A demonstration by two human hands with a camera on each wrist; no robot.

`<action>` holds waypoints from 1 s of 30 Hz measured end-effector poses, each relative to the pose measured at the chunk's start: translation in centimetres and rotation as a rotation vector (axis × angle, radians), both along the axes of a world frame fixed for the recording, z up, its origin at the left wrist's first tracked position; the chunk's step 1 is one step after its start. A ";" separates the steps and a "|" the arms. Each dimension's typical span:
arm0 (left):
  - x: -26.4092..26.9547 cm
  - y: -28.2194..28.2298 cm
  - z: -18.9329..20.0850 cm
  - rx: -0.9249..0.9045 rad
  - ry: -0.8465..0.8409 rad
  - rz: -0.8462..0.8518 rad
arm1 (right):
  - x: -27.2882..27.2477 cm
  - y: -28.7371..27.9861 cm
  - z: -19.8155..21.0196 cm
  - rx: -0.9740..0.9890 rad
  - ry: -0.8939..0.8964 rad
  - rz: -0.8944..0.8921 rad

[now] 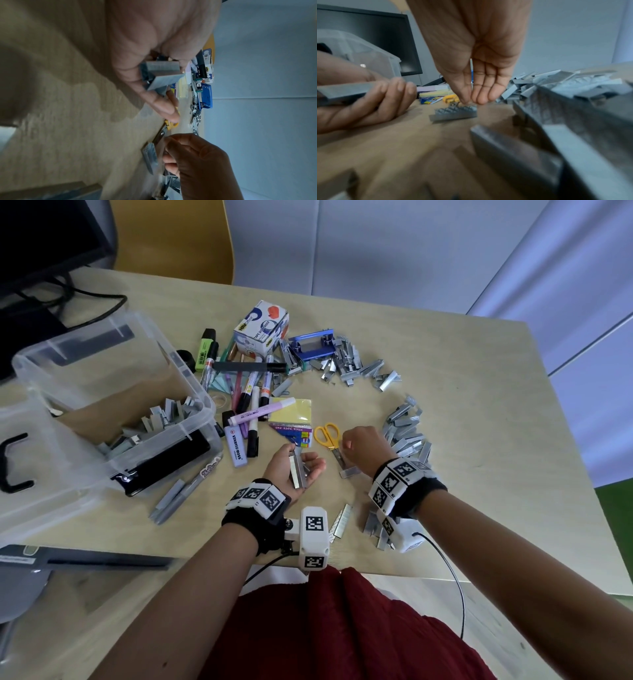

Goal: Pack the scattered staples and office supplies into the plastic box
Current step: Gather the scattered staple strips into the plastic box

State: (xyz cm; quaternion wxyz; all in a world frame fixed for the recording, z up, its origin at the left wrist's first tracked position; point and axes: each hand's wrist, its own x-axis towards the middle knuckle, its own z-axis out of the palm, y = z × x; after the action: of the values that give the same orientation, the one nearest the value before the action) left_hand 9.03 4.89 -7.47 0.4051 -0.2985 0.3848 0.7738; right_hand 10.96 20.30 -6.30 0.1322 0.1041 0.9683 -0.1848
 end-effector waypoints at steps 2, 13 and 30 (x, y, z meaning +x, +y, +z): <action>0.0 0.0 0.0 0.000 0.003 -0.008 | 0.1 0.2 0.0 -0.042 0.011 -0.046; 0.1 -0.2 -0.2 -0.003 0.004 -0.026 | 0.2 -1.3 0.3 -0.011 0.040 0.188; -0.1 -0.1 0.2 0.017 -0.003 0.014 | 0.9 -3.4 4.1 -0.246 0.053 0.255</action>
State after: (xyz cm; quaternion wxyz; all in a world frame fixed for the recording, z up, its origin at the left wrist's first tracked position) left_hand 8.93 4.75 -7.27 0.4029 -0.2986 0.3754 0.7794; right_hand 11.87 16.94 -2.17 0.1406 -0.0415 0.9469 -0.2862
